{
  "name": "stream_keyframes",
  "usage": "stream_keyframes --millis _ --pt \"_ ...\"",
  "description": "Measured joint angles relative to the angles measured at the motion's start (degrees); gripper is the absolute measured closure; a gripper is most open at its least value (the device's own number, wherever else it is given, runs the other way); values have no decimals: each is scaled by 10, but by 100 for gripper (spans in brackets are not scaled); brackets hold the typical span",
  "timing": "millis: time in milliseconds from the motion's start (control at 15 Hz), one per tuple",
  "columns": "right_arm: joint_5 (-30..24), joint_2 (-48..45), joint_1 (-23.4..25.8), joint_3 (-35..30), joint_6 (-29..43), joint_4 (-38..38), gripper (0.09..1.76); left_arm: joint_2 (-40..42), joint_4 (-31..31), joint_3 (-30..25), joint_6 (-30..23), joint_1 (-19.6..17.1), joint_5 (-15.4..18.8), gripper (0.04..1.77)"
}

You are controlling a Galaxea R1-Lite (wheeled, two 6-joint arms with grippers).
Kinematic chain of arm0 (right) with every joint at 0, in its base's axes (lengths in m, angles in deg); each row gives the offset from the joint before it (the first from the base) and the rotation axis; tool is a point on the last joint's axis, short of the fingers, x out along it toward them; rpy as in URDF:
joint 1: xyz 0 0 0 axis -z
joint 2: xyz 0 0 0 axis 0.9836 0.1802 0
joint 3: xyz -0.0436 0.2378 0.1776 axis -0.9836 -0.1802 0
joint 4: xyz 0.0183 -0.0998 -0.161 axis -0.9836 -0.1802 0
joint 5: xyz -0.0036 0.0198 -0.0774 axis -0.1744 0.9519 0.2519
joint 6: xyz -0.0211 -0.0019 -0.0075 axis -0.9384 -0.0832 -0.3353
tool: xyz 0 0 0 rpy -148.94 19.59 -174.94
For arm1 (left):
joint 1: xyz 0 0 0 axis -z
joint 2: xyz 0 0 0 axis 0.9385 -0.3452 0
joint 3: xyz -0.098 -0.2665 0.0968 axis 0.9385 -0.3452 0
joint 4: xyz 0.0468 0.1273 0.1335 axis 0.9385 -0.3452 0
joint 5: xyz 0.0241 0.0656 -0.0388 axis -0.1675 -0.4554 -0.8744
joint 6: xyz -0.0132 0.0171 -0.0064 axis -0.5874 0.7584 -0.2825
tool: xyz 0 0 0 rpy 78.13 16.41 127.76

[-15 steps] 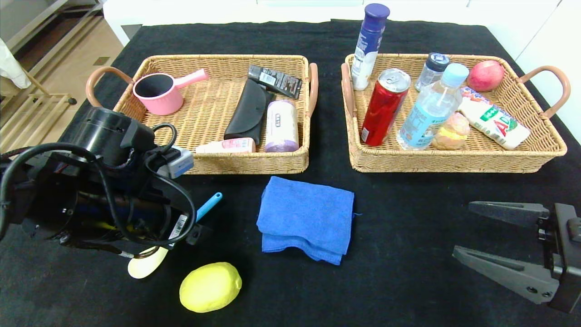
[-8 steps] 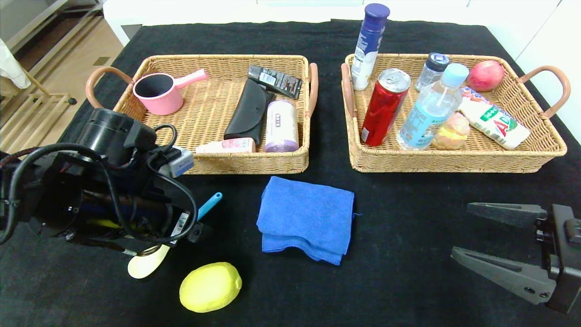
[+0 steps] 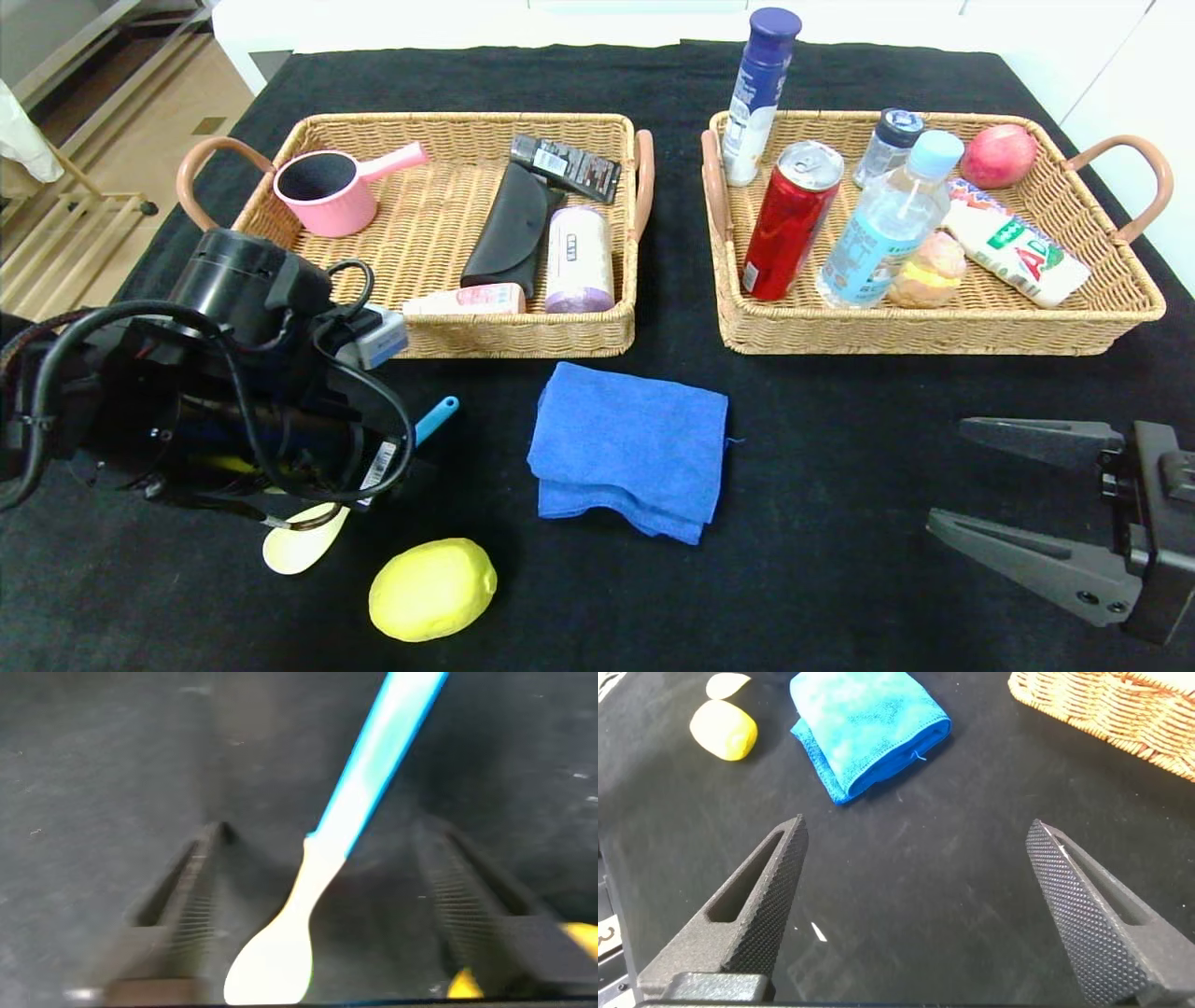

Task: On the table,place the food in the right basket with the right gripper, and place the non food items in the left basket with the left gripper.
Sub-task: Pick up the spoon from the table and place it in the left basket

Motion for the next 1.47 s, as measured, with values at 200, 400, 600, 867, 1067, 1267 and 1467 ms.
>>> stream_keyframes --millis 200,400,600,867,1067,1267,1467 --pt "0 0 0 0 0 0 14 0 0 -2 0 -1 -1 83" --pt "0 2 0 -1 0 0 14 0 -1 -2 0 -1 -3 125" --pt "0 4 0 -2 0 0 14 0 -1 -3 0 -1 -3 159" --pt "0 5 0 -2 0 0 14 0 -1 -3 0 0 -3 159" --pt "0 5 0 -2 0 0 14 0 -2 -1 0 0 -3 159" --pt "0 5 -1 -3 0 0 14 1 -3 -1 1 0 -3 159" --pt "1 5 -3 -5 0 0 14 5 -3 -1 1 1 -4 159"
